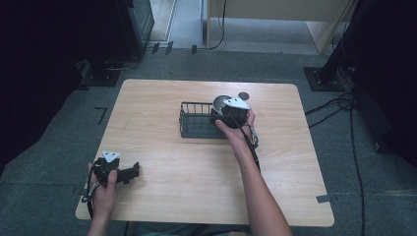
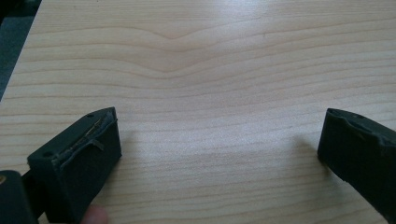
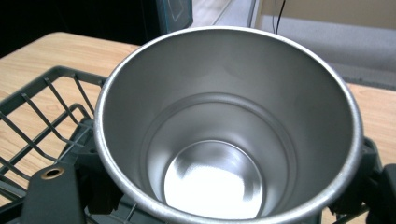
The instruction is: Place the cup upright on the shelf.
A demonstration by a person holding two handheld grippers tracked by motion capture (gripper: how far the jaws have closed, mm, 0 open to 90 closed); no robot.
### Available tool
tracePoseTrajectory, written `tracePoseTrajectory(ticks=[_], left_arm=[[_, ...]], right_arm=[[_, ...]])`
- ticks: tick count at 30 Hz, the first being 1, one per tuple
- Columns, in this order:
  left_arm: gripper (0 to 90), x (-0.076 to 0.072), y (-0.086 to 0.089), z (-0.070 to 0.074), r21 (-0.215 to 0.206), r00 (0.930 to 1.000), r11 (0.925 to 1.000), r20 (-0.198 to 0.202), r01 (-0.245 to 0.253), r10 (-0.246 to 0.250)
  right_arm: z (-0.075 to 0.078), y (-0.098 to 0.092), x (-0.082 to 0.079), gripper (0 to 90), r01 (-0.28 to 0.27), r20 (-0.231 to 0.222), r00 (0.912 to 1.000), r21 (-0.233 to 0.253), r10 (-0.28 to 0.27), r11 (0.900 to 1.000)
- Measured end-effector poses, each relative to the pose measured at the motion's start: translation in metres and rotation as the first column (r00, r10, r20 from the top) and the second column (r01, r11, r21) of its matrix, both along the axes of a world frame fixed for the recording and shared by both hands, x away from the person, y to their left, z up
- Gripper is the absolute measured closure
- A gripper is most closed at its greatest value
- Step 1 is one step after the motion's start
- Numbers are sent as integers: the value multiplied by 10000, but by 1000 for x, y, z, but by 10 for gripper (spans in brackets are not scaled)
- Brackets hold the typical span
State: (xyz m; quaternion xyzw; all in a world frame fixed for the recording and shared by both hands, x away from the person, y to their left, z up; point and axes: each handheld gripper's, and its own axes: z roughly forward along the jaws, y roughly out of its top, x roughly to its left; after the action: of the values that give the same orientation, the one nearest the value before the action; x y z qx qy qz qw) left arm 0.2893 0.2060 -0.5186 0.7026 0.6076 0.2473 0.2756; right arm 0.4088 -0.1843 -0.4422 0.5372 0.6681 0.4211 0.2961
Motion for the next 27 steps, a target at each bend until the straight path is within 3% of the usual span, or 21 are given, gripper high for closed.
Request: tracePoseTrajectory(ticks=[15, 23, 27], left_arm=[[0, 0, 0, 0, -4, 10000, 10000, -7, -6, 6], [0, 0, 0, 0, -5, 10000, 10000, -7, -6, 6], [0, 0, 0, 0, -4, 10000, 10000, -7, -4, 4]], right_arm=[[-3, 7, 9, 175, -89, -1285, 9917, -591, 12, 9982], [-1, 5, 9, 121, -211, -1347, 9908, -480, 145, 9986], [3, 3, 7, 14, -325, -1232, 9920, -425, 270, 9986]])
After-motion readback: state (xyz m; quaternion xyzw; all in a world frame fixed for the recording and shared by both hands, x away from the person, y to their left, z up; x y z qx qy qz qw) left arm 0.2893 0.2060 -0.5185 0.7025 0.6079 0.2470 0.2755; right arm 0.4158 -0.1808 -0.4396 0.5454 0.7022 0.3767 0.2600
